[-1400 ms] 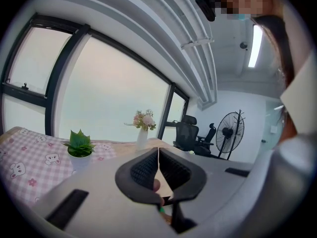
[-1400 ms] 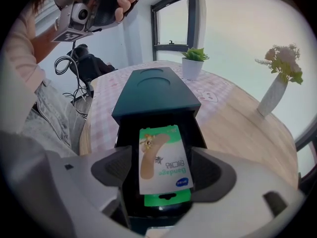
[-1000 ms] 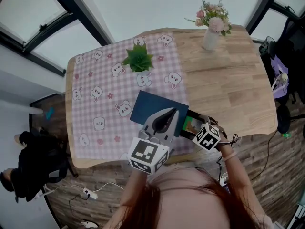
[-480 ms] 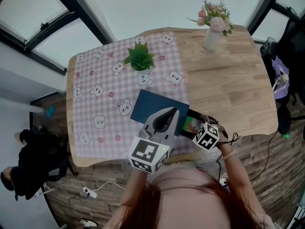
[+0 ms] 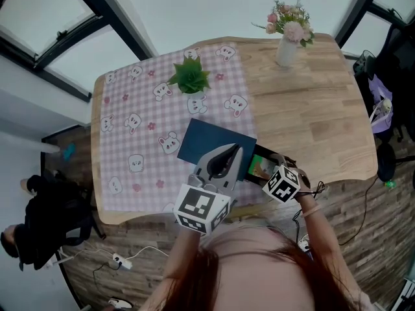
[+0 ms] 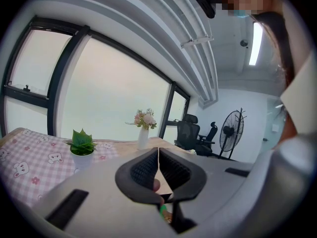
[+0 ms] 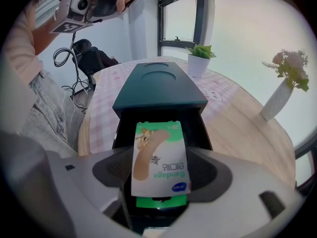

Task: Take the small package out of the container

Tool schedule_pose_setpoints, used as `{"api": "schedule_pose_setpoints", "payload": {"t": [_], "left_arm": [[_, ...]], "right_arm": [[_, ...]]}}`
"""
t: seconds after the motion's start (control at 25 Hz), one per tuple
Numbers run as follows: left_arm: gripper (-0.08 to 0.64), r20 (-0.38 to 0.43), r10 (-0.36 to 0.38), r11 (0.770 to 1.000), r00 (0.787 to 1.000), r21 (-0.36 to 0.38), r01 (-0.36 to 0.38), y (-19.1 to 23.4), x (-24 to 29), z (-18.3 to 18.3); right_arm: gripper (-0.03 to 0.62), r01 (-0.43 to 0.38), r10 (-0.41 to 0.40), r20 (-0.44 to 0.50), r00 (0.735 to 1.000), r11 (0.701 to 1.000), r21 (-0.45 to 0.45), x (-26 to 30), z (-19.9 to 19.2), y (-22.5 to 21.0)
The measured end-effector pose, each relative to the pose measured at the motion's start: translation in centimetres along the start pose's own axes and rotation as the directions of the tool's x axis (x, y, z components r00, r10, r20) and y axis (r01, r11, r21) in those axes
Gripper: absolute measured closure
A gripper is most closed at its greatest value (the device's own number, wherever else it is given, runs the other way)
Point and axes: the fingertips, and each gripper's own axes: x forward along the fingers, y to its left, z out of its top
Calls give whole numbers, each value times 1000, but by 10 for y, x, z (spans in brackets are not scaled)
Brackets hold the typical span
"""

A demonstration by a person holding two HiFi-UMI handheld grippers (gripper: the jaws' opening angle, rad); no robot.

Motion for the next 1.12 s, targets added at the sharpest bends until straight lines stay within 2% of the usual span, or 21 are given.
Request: {"api": "schedule_pose_setpoints", "payload": {"t": [0.56,1.12], "left_arm": [[548,34,-5,1000,999,23,4,-28,-16,5],[548,58,-1,999,998,40,-1,-48,-39,8]], "right_arm": [[255,54,-63,107,992,995,84,-31,5,3],[258,123,-159,219,963,978,170,-71,14,8]]}}
